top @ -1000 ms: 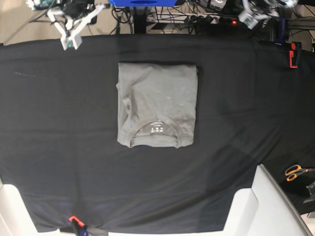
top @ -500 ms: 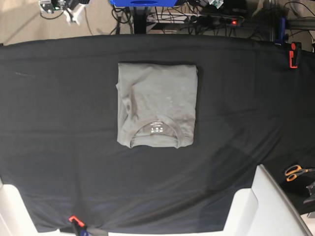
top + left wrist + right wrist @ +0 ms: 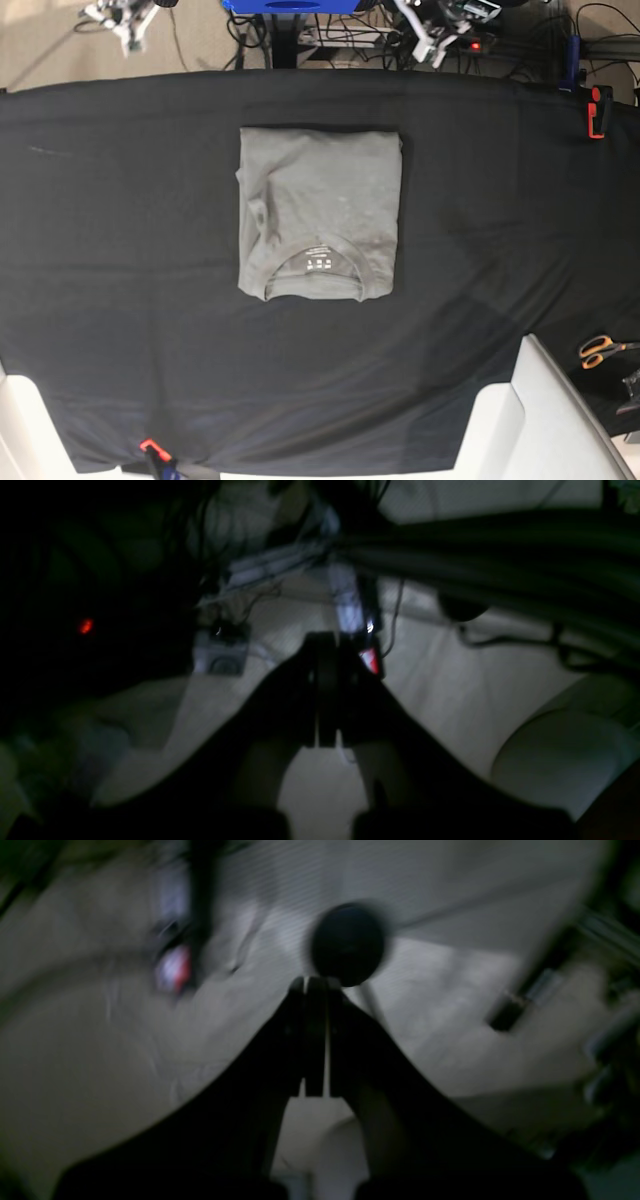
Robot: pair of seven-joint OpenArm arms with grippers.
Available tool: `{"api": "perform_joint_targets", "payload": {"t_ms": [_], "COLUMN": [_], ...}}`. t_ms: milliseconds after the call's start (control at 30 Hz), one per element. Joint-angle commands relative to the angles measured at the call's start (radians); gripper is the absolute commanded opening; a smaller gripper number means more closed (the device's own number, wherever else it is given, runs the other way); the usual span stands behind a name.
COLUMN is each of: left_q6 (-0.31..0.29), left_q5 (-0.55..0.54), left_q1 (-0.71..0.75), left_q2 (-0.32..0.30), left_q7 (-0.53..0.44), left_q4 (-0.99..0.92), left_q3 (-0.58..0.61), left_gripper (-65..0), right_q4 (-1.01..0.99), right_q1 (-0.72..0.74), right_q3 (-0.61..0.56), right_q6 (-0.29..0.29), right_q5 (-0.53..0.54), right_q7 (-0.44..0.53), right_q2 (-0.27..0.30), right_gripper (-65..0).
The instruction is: Fold the T-shirt properly
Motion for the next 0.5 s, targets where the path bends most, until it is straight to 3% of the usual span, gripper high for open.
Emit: {"api": "perform_joint_targets", "payload": {"t_ms": [0,133,467], "left_q6": [-0.007,-0.007,-0.007], "left_q5": [-0.003,-0.001,0.007], "left_q1": [0.017,0.02,0.017], "left_q2": [-0.011,-0.009,-0.037], "left_q7": [0.002,0.001,-0.004], "left_q4": [-0.005,-0.005,-0.005], "left_q3": [-0.005,-0.003,0.008], "left_gripper": [-65.0,-65.0,-65.0], "right_q4": [-0.004,-0.005,-0.013], "right_q1": [-0.021,-0.041,-0.051], "right_q3": [0.029,0.095,0.097], "right_q6": [-0.009,-0.018,-0.021], "right_q5": [0.014,0.02,0.02], "right_q7": [-0.007,-0.005,-0.005], "right_q2": [-0.009,-0.013,-0.015], "right_gripper": [-64.2,-64.2,-64.2]}}
